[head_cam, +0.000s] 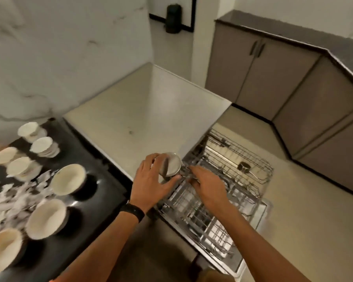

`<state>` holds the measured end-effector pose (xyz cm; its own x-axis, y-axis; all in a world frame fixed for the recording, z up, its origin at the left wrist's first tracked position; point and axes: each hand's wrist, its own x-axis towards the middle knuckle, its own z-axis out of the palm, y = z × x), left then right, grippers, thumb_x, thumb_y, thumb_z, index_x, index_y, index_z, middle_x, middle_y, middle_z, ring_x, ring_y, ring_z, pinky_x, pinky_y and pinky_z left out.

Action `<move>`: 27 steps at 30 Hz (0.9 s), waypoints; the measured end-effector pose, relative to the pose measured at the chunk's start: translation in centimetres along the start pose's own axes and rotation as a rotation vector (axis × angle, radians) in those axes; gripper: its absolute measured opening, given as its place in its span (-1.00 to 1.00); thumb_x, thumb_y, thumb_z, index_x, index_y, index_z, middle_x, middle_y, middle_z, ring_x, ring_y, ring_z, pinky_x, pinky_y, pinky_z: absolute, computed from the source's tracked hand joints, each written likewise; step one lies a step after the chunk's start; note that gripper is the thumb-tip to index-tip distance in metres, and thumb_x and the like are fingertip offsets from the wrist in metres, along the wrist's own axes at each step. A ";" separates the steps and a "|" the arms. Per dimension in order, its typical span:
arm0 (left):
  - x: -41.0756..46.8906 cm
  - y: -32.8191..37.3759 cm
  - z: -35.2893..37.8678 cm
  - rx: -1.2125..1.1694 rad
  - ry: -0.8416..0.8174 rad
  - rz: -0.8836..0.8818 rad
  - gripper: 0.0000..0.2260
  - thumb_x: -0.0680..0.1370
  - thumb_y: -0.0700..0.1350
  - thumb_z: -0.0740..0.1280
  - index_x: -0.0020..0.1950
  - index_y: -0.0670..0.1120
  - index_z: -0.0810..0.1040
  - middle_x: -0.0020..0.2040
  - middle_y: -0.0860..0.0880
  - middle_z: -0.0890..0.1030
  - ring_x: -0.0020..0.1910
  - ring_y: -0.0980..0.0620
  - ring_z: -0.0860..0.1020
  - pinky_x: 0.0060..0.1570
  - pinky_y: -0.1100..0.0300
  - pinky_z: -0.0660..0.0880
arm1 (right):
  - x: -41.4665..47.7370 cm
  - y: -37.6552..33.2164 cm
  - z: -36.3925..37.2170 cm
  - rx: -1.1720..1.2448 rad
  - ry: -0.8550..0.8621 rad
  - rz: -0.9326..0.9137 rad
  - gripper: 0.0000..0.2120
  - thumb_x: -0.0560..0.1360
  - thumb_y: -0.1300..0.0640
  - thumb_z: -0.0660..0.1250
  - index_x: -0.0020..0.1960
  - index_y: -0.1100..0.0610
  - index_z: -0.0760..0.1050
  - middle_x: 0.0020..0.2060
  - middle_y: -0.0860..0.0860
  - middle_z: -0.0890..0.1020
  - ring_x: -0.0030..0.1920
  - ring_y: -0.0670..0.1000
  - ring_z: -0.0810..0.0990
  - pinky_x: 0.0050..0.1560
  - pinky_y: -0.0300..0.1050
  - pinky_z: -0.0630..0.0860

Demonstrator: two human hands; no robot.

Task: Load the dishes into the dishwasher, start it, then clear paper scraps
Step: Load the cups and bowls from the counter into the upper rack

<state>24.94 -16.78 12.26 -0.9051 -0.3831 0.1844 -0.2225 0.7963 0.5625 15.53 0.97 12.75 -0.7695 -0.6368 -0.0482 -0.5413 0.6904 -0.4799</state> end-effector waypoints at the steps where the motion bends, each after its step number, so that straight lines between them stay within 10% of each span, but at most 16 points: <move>1: 1.3 0.9 1.4 0.001 -0.033 0.021 -0.38 0.48 0.38 0.35 0.41 0.08 0.38 0.33 0.00 0.46 0.25 -0.07 0.49 0.18 -0.07 0.53 | 0.2 1.8 -0.6 -0.001 -0.001 0.028 -0.64 0.60 0.03 0.37 0.39 -0.07 0.49 0.19 -0.09 0.65 0.12 0.03 0.64 0.05 0.00 0.59; 19: 19.0 7.8 22.5 0.060 -0.730 0.212 -0.29 0.51 0.14 0.47 0.61 0.14 0.27 0.55 -0.07 0.32 0.47 -0.13 0.34 0.48 -0.24 0.30 | 6.5 23.9 -1.4 0.028 -0.038 0.375 -0.64 0.65 0.09 0.31 0.44 -0.04 0.48 0.20 -0.03 0.68 0.10 0.03 0.66 -0.06 -0.15 0.46; 27: 24.8 4.2 32.7 0.099 -0.740 0.076 -0.38 0.58 -0.01 0.44 0.60 0.06 0.28 0.56 -0.06 0.29 0.51 -0.16 0.23 0.50 -0.13 0.27 | 12.9 29.9 6.0 0.122 -0.009 0.515 -0.53 0.59 0.26 0.34 0.48 0.10 0.42 0.36 0.07 0.56 0.32 0.11 0.53 0.31 0.07 0.50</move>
<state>-10.26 -7.66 -7.16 -0.9188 0.0617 -0.3899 -0.1495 0.8597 0.4885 -8.59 11.37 -7.49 -0.9223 -0.2284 -0.3117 -0.0496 0.8699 -0.4908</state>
